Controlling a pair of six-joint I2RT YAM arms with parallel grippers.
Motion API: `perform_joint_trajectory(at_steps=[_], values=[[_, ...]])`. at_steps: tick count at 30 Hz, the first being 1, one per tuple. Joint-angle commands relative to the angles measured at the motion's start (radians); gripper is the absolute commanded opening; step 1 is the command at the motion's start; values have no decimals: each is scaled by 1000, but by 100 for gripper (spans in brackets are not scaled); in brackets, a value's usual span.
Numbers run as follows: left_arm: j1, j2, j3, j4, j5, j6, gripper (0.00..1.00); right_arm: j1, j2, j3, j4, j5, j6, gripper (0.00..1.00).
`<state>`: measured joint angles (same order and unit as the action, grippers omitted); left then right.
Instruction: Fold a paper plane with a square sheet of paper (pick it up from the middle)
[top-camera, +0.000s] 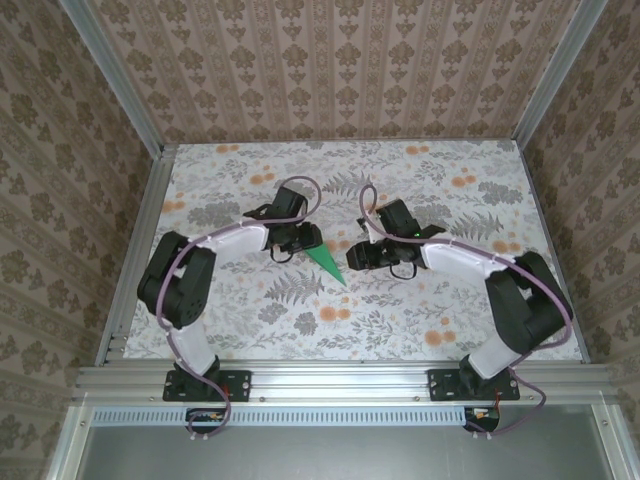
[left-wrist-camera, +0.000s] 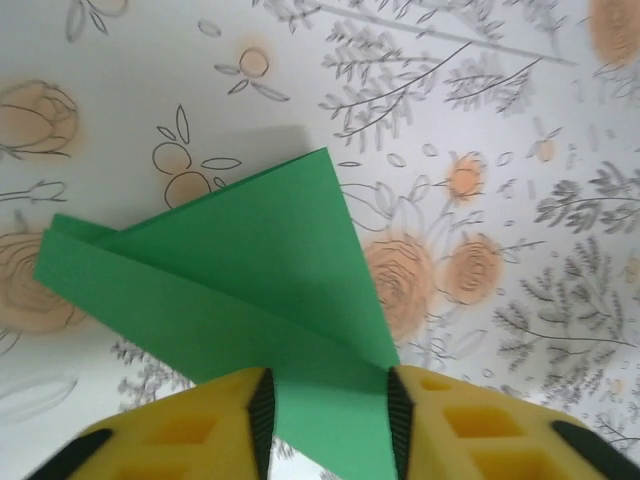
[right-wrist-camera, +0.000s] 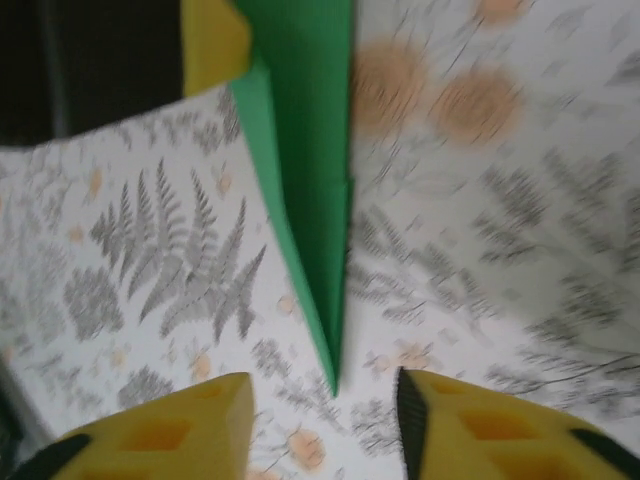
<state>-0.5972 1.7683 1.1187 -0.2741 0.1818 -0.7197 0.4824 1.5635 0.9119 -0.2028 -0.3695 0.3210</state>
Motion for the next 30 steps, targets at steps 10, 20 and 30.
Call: perform_joint_trajectory(at_steps=[10, 20, 30], values=[[-137, 11, 193, -416, -332, -106, 64, -28, -166, -204, 196, 310, 65, 76], [-145, 104, 222, -369, -276, -185, 57, -32, -196, -219, 187, 304, 75, 80], [-145, 102, 204, -330, -240, -248, 33, -33, -216, -225, 177, 343, 75, 80]])
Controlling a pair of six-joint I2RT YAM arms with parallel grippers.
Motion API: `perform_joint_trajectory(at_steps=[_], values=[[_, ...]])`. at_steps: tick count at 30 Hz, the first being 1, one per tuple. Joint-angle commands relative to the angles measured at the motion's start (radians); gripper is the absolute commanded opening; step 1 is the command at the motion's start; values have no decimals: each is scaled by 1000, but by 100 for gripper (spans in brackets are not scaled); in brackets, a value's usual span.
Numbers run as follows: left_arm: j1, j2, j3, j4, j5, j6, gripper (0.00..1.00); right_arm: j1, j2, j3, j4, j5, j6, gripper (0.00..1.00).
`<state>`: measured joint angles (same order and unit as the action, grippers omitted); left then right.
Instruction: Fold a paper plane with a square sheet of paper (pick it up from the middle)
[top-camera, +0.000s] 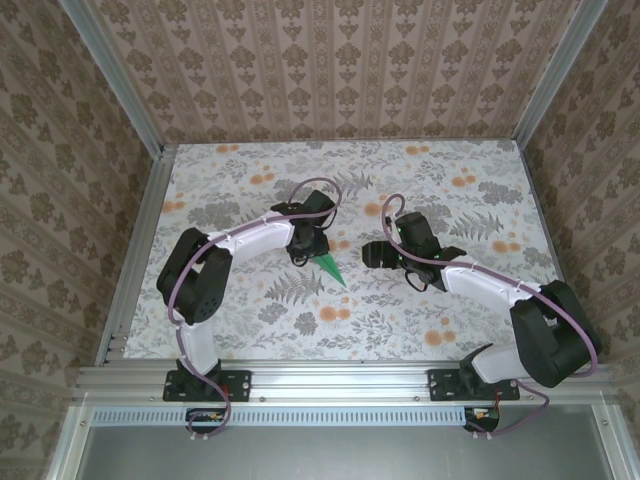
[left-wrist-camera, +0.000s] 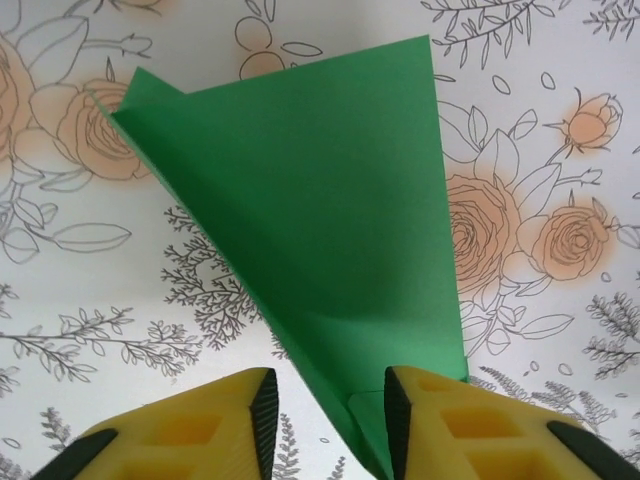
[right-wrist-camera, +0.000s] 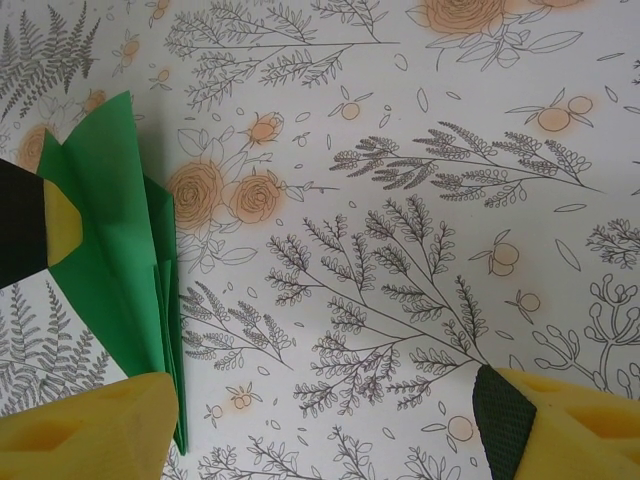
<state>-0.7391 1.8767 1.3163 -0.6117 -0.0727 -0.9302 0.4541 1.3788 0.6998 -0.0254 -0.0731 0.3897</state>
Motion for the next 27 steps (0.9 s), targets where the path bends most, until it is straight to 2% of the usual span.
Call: perform_joint_trajectory(at_steps=[1, 4, 6, 9, 15, 20, 27], values=[[-3, -9, 6, 7, 11, -38, 31, -5, -32, -13, -2, 51, 6, 80], [-5, -23, -19, 37, 16, -53, 20, -5, -33, -14, -3, 59, 6, 80], [-4, -37, -42, 74, 36, -56, 9, -5, -33, -16, 2, 59, 10, 80], [-5, -65, -48, 110, 57, -28, 0, -8, -43, -24, 10, 62, 22, 80], [-10, -156, -73, 226, 112, 75, 0, -25, -159, -86, 82, 64, 80, 83], [-6, -180, -108, 360, 230, 149, 0, -33, -218, -62, 51, 24, 118, 83], [14, -132, -151, 571, 417, 107, 0, -35, -211, -23, -4, -16, 183, 80]])
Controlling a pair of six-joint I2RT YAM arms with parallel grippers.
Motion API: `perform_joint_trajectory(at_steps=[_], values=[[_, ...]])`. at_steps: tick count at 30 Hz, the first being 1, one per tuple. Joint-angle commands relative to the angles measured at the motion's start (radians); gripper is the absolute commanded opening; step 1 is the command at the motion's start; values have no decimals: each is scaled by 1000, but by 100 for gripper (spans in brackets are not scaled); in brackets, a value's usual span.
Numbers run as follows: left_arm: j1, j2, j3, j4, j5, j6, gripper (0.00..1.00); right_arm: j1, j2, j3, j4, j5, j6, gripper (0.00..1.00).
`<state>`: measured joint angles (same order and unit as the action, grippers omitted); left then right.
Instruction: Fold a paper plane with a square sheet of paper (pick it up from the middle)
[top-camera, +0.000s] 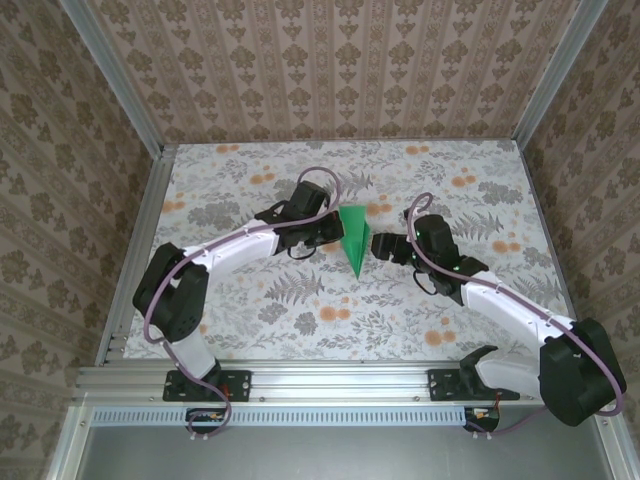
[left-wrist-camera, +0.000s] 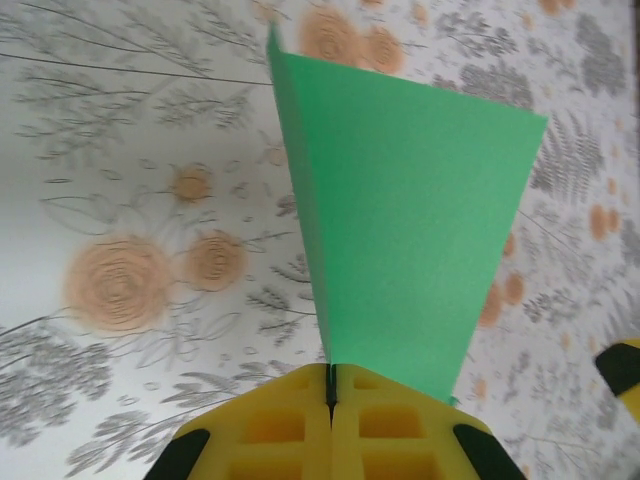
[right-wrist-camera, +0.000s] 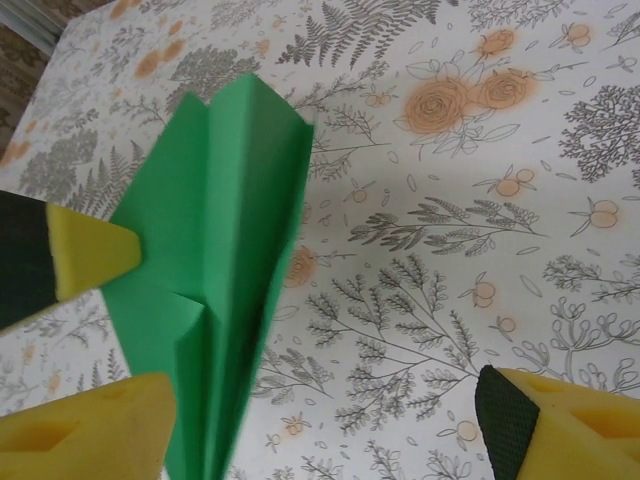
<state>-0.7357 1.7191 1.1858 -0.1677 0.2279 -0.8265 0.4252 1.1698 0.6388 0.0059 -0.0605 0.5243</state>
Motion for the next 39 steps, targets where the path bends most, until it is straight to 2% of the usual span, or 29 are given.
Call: perform_joint_trajectory(at_steps=[1, 4, 10, 17, 27, 32, 39], values=[[12, 34, -22, 144, 129, 3, 0, -6, 6, 43, -39, -37, 53, 80], [15, 80, -23, 163, 145, -3, 0, -6, 38, 61, -59, -62, 76, 75], [34, 152, -64, 241, 171, -51, 0, 8, 136, 116, -103, -99, 109, 57], [70, 167, -162, 306, 165, -85, 0, 65, 288, 197, -181, -71, 109, 50], [85, 162, -198, 303, 156, -85, 0, 134, 407, 278, -210, -92, 100, 33], [86, 165, -196, 302, 159, -82, 0, 148, 450, 308, -225, -99, 90, 31], [89, 168, -199, 298, 161, -83, 0, 168, 511, 356, -278, -92, 76, 32]])
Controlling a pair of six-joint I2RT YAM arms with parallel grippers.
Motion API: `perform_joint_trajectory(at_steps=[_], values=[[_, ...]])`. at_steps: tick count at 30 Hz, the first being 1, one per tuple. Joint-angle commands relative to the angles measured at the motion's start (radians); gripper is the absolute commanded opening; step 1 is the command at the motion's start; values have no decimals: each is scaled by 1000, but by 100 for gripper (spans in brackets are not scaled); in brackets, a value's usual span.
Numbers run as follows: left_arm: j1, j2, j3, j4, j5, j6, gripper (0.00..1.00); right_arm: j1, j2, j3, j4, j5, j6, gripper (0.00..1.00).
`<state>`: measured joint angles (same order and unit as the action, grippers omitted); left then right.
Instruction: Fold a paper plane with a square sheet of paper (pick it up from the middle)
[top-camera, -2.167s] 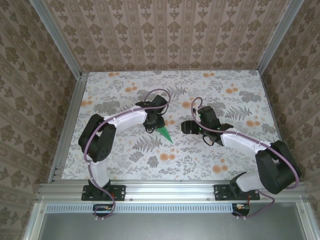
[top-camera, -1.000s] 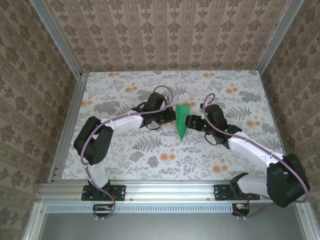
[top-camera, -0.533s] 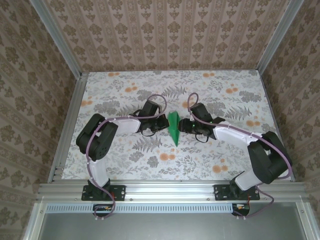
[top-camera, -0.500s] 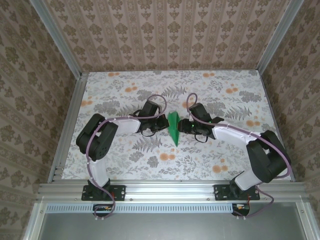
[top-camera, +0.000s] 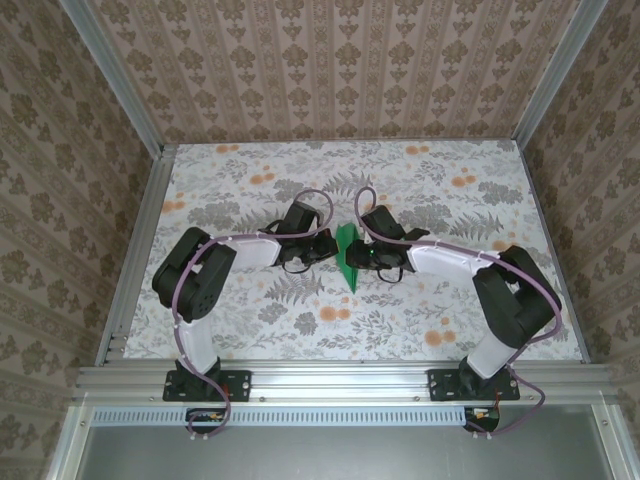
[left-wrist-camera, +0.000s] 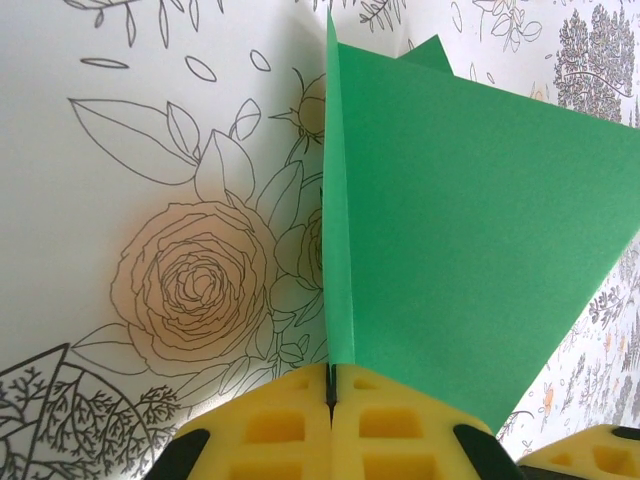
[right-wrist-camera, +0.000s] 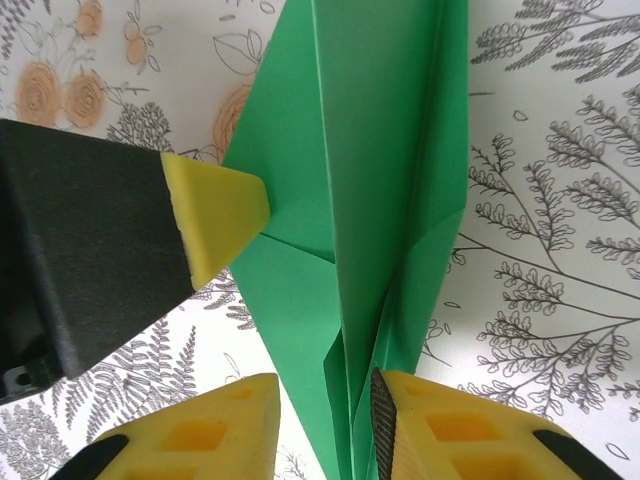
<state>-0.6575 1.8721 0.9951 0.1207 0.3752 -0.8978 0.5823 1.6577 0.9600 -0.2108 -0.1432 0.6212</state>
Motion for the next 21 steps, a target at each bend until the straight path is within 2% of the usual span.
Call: perform_joint_trajectory(at_steps=[1, 17, 21], values=[[10, 16, -7, 10, 14, -11, 0, 14, 32, 42, -69, -5, -23, 33], [12, 19, -13, 10, 24, -12, 0, 31, 136, 122, -135, 81, -31, 34], [12, 18, -16, 9, 24, -12, 3, 37, 169, 156, -158, 111, -34, 34]])
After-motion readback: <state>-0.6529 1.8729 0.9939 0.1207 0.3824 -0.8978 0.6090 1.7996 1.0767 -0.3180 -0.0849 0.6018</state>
